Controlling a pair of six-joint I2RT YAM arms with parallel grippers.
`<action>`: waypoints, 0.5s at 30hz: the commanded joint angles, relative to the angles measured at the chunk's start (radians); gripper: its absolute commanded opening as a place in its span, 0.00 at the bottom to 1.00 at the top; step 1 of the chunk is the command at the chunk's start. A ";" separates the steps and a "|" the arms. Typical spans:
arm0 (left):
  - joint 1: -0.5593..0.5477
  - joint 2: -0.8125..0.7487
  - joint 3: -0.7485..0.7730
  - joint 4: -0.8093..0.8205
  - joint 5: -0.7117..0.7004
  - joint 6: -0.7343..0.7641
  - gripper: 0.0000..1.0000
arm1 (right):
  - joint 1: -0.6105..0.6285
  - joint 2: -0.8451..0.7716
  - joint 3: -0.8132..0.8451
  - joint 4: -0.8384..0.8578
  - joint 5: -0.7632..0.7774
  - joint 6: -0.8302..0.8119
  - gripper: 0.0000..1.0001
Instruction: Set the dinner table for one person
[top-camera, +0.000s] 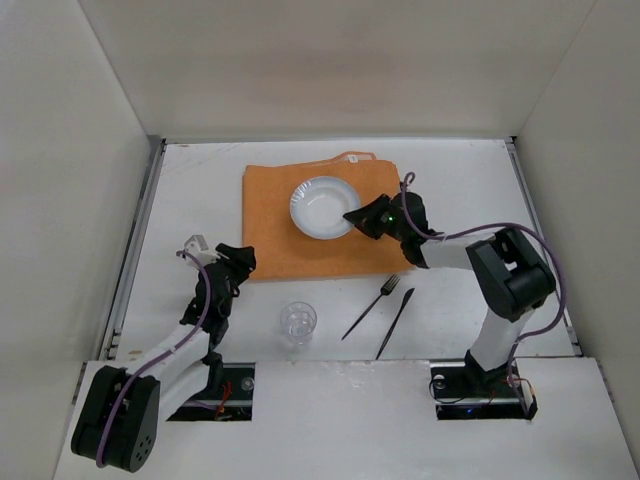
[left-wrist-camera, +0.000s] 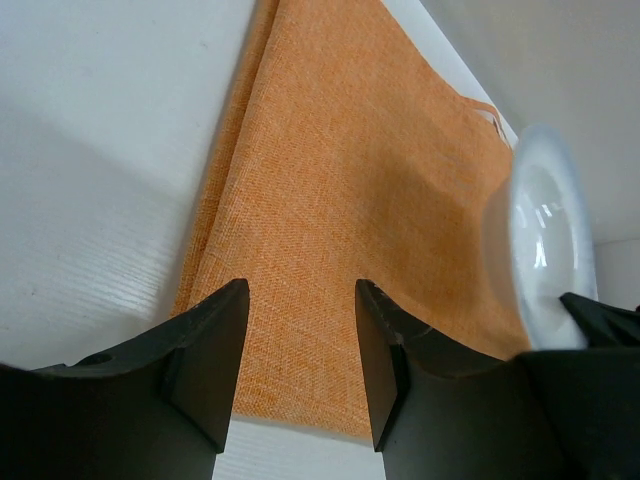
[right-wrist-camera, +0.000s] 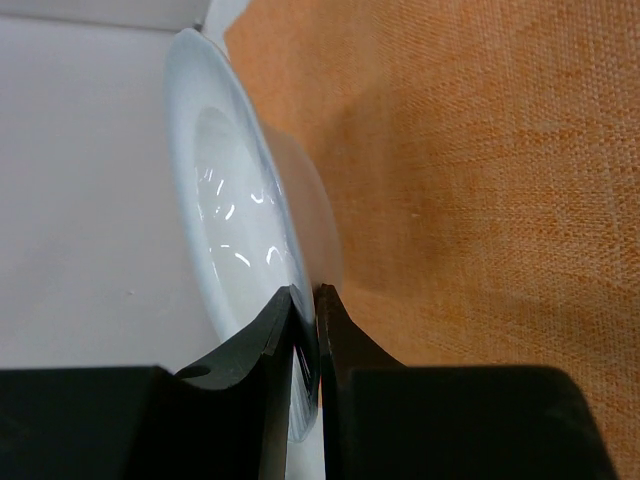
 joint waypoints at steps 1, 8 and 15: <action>0.006 -0.021 -0.006 0.051 -0.019 0.014 0.44 | 0.014 0.011 0.084 0.128 0.036 0.049 0.13; 0.009 -0.038 -0.012 0.048 -0.019 0.011 0.44 | 0.068 0.125 0.094 0.113 0.057 0.059 0.14; 0.013 -0.086 -0.007 0.000 -0.029 0.025 0.44 | 0.086 0.159 0.103 0.068 0.104 0.049 0.31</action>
